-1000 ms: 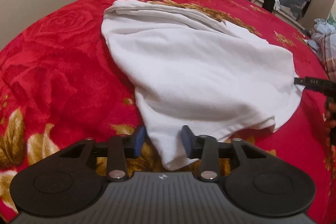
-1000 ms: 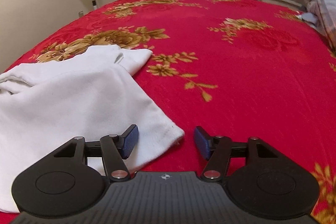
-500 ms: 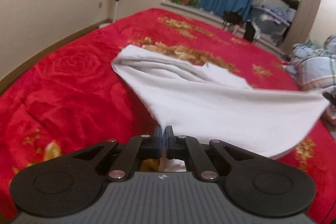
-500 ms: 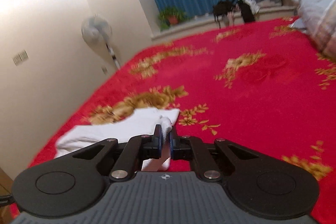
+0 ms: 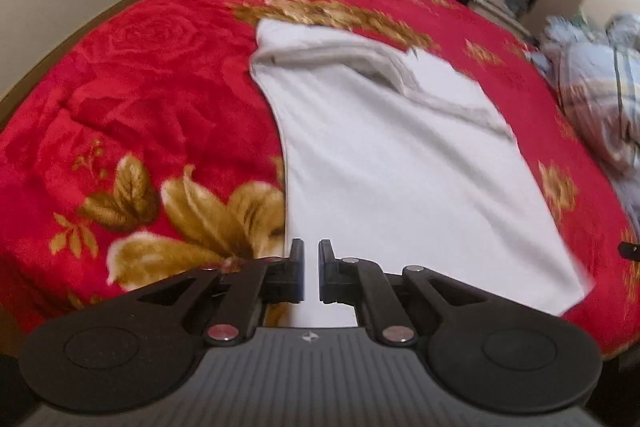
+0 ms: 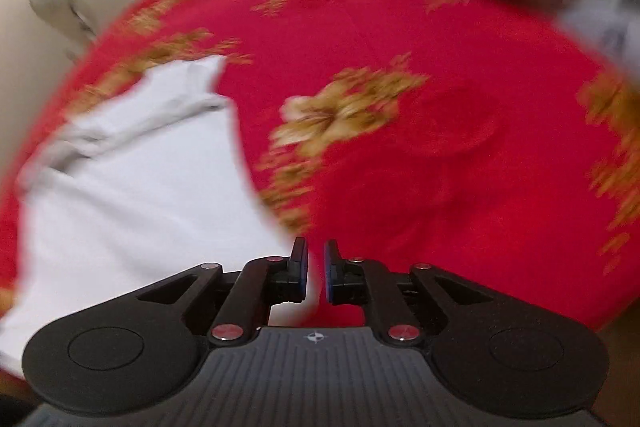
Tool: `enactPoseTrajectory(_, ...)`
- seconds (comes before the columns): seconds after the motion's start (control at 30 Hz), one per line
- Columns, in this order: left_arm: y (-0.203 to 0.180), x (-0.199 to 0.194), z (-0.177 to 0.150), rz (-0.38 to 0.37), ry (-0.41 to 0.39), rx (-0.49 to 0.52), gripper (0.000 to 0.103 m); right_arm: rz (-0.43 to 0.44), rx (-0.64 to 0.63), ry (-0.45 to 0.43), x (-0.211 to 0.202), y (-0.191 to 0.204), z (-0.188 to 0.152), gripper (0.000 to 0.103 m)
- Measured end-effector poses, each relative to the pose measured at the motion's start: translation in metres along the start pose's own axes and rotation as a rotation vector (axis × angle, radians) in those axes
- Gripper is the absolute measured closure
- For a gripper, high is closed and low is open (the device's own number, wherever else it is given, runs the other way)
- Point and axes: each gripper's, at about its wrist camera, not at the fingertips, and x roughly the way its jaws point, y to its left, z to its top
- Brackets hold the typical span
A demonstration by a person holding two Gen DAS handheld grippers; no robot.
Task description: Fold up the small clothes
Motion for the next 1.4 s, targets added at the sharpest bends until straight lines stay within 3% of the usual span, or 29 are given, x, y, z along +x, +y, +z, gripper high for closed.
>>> enactPoseTrajectory(0.07, -0.006, -0.002, 0.014, -0.010, -0.050, 0.005, 0.092, 0.038, -0.023, -0.070, -0.002, 0.010, 0.015, 0.077)
enactPoseTrajectory(0.23, -0.044, 0.003, 0.064, -0.074, -0.171, 0.070, 0.092, 0.265, -0.096, -0.177, 0.011, 0.057, 0.065, 0.075)
enactPoseTrajectory(0.37, -0.086, 0.034, 0.109, -0.171, -0.196, 0.110, 0.092, 0.367, -0.117, -0.206, 0.043, 0.094, 0.097, 0.068)
enactPoseTrajectory(0.43, -0.114, 0.063, 0.128, -0.201, -0.190, 0.158, 0.092, 0.383, -0.105, -0.220, 0.065, 0.102, 0.102, 0.068)
enactPoseTrajectory(0.53, -0.159, 0.115, 0.149, -0.228, -0.166, 0.206, 0.089, 0.300, -0.138, -0.168, 0.089, 0.109, 0.104, 0.068)
enactPoseTrajectory(0.6, -0.188, 0.153, 0.157, -0.243, -0.157, 0.237, 0.086, 0.302, -0.140, -0.169, 0.093, 0.109, 0.105, 0.068)
enactPoseTrajectory(0.73, -0.237, 0.228, 0.165, -0.213, -0.129, 0.293, 0.043, 0.282, -0.091, -0.119, 0.114, 0.106, 0.109, 0.068)
enactPoseTrajectory(0.8, -0.258, 0.264, 0.165, -0.202, -0.067, 0.317, 0.038, 0.284, -0.069, -0.108, 0.119, 0.100, 0.109, 0.068)
enactPoseTrajectory(0.9, -0.279, 0.304, 0.162, -0.170, 0.005, 0.389, 0.041, 0.288, -0.056, -0.104, 0.124, 0.094, 0.110, 0.068)
enactPoseTrajectory(0.93, -0.279, 0.312, 0.159, -0.153, 0.012, 0.413, 0.061, 0.288, -0.054, -0.106, 0.125, 0.093, 0.111, 0.068)
enactPoseTrajectory(0.97, -0.278, 0.316, 0.157, -0.119, 0.000, 0.443, 0.091, 0.286, -0.055, -0.106, 0.126, 0.092, 0.112, 0.068)
enactPoseTrajectory(1.0, -0.274, 0.317, 0.162, -0.104, -0.009, 0.461, 0.100, 0.283, -0.056, -0.103, 0.127, 0.091, 0.112, 0.068)
enactPoseTrajectory(1.07, -0.246, 0.301, 0.180, -0.126, -0.045, 0.392, 0.100, 0.280, -0.052, -0.092, 0.130, 0.089, 0.113, 0.068)
enactPoseTrajectory(1.2, -0.141, 0.231, 0.227, -0.011, -0.221, 0.209, 0.100, 0.282, -0.062, -0.086, 0.130, 0.092, 0.115, 0.068)
enactPoseTrajectory(1.3, -0.030, 0.173, 0.248, 0.175, -0.331, 0.051, 0.100, 0.290, -0.077, -0.084, 0.129, 0.101, 0.116, 0.068)
enactPoseTrajectory(1.4, 0.083, 0.125, 0.253, 0.423, -0.412, -0.108, 0.100, 0.304, -0.105, -0.086, 0.127, 0.114, 0.115, 0.068)
